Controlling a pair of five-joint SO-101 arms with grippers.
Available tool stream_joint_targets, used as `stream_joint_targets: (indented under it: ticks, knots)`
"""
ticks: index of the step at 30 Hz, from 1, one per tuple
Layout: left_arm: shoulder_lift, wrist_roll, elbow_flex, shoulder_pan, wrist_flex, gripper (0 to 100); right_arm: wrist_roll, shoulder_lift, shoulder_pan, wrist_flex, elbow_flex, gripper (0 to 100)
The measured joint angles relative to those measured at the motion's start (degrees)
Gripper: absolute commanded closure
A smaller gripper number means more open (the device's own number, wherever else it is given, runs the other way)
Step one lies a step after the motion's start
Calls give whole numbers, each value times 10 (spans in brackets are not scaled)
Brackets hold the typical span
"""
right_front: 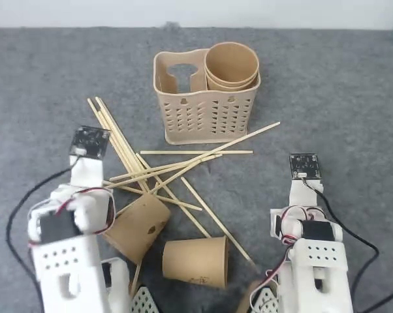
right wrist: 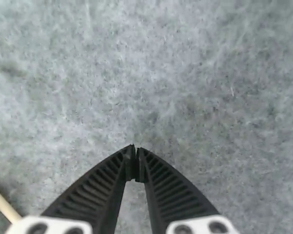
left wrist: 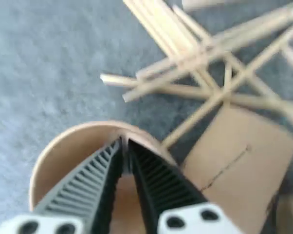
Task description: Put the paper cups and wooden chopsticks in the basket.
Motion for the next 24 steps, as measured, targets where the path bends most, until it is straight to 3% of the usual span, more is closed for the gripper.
stream_joint_targets:
  ticks: [7, 15, 20, 24]
  knots:
    - [-65, -1, 33, 4, -3, 980, 0, 0, 0, 0, 0, 991]
    - [-67, 1, 80, 3, -70, 964, 0, 0, 0, 0, 0, 991]
    - [-68, 58, 55, 4, -74, 867, 0, 0, 0, 0, 0, 991]
    - [-68, 79, 41, 4, -74, 859, 0, 0, 0, 0, 0, 991]
